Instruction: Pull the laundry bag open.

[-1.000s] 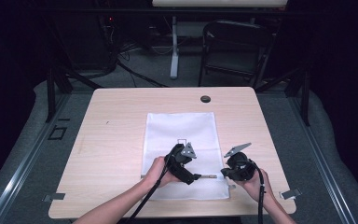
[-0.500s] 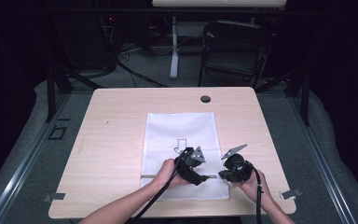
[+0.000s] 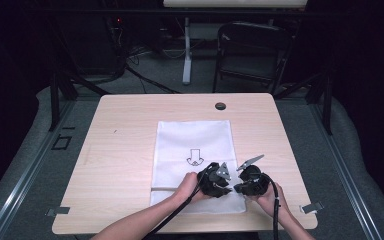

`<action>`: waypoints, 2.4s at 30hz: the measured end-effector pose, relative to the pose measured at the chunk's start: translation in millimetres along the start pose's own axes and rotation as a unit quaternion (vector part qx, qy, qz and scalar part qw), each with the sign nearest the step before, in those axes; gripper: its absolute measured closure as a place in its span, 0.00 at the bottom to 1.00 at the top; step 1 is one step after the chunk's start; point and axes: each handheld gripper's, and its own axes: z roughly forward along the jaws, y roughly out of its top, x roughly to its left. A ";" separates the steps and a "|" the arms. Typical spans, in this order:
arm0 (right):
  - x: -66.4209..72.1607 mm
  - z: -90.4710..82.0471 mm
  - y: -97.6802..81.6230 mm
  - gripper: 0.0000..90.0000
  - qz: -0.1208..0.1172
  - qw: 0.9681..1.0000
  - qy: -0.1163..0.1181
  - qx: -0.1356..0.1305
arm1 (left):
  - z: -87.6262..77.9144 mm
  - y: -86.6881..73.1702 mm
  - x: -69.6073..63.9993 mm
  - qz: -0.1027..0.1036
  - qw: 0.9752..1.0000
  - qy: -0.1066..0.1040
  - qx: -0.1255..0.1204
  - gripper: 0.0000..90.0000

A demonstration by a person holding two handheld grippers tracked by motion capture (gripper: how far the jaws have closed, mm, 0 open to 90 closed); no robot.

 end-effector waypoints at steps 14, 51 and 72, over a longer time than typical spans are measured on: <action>-4.8 -1.3 -0.7 1.00 0.007 1.000 0.014 0.005 | 3.4 0.8 2.9 -0.011 1.000 -0.021 -0.010 0.90; -5.0 -0.8 -1.6 1.00 0.016 1.000 0.019 0.000 | 1.7 12.1 2.9 0.012 1.000 -0.021 0.020 0.91; -4.1 0.1 -2.1 1.00 0.015 1.000 0.013 -0.004 | -2.4 2.6 5.9 -0.003 1.000 -0.029 0.004 0.91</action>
